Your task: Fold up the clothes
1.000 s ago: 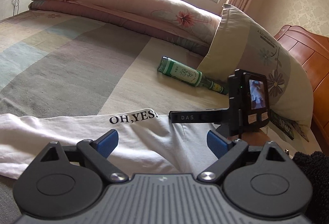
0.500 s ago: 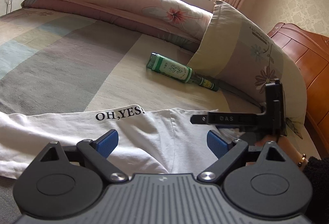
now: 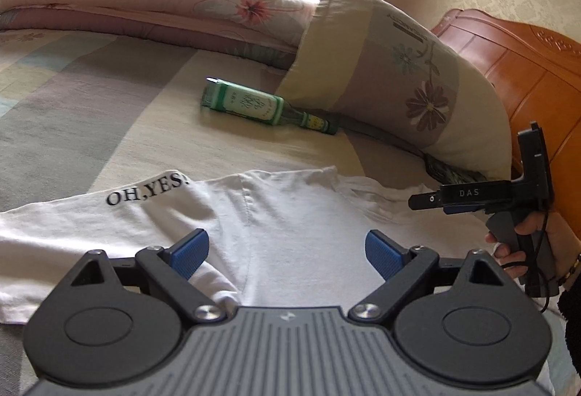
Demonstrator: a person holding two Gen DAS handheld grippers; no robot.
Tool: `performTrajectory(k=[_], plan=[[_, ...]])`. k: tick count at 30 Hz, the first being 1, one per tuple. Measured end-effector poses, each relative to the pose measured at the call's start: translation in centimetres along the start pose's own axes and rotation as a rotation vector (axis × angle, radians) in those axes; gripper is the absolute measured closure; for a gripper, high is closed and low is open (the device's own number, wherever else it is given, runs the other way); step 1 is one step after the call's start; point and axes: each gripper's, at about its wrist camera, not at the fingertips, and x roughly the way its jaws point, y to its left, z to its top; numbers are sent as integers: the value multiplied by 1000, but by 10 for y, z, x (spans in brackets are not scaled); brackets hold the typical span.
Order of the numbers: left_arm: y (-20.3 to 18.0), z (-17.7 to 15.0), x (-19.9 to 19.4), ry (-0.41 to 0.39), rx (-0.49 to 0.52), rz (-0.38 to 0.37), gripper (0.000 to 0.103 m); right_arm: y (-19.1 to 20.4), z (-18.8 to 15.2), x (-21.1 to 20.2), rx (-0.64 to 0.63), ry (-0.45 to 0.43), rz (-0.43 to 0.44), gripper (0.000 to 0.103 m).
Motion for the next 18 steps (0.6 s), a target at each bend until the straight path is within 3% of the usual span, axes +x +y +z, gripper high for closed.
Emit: performTrajectory(k=[4,8,15,18], plan=[[-19,-8,13,35,68,8,10,-5,-13,27,-4,0,-115,0],[-24,-12,18,51,95,27,10,8,-3,46,-17,-80,-201,0],[-24,-15,22,68,112,61,10,7,17,39,49,-148,-144,0],[-18,-11,17,55,75,50,10,25,9,36,-3,-72,-68,0]])
